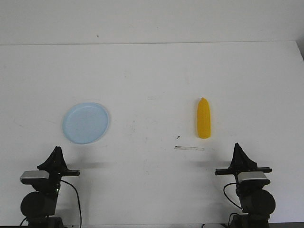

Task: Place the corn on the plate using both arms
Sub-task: 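Raise the left gripper and move it toward the light blue plate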

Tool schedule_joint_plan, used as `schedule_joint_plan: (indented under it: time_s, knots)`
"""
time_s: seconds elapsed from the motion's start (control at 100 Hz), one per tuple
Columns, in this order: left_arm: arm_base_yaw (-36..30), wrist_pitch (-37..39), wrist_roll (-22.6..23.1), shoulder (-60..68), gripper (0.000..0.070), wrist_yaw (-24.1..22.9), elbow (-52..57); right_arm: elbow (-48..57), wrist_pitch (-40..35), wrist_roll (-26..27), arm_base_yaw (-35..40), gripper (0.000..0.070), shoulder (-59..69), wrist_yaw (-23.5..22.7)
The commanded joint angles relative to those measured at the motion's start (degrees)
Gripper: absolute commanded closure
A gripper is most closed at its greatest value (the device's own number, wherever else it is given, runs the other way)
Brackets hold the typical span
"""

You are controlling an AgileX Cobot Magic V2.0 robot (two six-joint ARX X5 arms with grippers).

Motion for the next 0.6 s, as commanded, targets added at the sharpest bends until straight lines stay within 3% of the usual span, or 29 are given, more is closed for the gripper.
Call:
schedule_joint_plan:
  time_s: [0.0, 0.59]
  knots:
    - [0.0, 0.9, 0.0, -0.1, 0.0699, -0.1, -1.2, -0.1, 0.6, 0.3, 0.0, 0.0698, 0.1, 0.0]
    - [0.0, 2.5, -1.9, -0.1, 0.0699, -0.2, 0.7, -0.1, 0.6, 0.3, 0.0, 0.0698, 0.1, 0.0]
